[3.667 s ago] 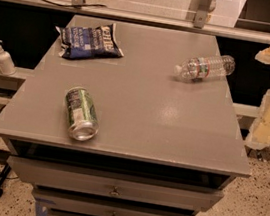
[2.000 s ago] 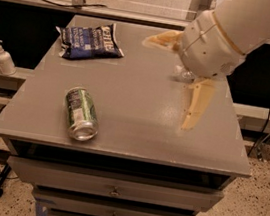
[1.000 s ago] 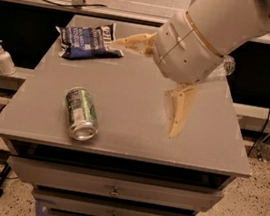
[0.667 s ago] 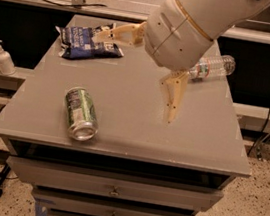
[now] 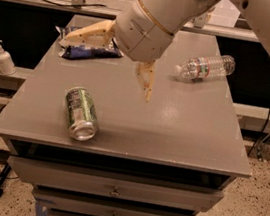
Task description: Place green can upright
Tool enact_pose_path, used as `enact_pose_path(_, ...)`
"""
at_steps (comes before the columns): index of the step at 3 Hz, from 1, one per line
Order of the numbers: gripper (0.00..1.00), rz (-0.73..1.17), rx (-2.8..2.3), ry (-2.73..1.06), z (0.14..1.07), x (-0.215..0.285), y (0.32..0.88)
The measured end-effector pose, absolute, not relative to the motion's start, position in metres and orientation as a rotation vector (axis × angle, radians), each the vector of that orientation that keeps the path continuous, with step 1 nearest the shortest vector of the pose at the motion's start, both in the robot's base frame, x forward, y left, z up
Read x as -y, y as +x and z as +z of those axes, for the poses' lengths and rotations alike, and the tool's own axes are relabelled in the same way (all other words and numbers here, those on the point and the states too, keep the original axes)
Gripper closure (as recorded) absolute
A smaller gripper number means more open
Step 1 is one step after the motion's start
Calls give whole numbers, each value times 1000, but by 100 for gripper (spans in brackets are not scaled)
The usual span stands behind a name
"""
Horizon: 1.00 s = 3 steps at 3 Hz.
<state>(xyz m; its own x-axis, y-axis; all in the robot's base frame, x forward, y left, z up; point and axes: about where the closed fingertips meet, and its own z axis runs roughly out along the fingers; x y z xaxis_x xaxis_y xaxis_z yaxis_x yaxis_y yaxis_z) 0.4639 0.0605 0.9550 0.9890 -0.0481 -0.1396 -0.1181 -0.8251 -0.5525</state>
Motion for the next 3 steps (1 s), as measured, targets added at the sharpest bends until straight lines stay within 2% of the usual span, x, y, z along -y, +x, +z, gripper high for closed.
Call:
enact_pose_path(2, 0, 67, 134, -2582, 962, -71, 453)
enact_pose_path(3, 0, -56, 495, -2648, 958, -94, 442)
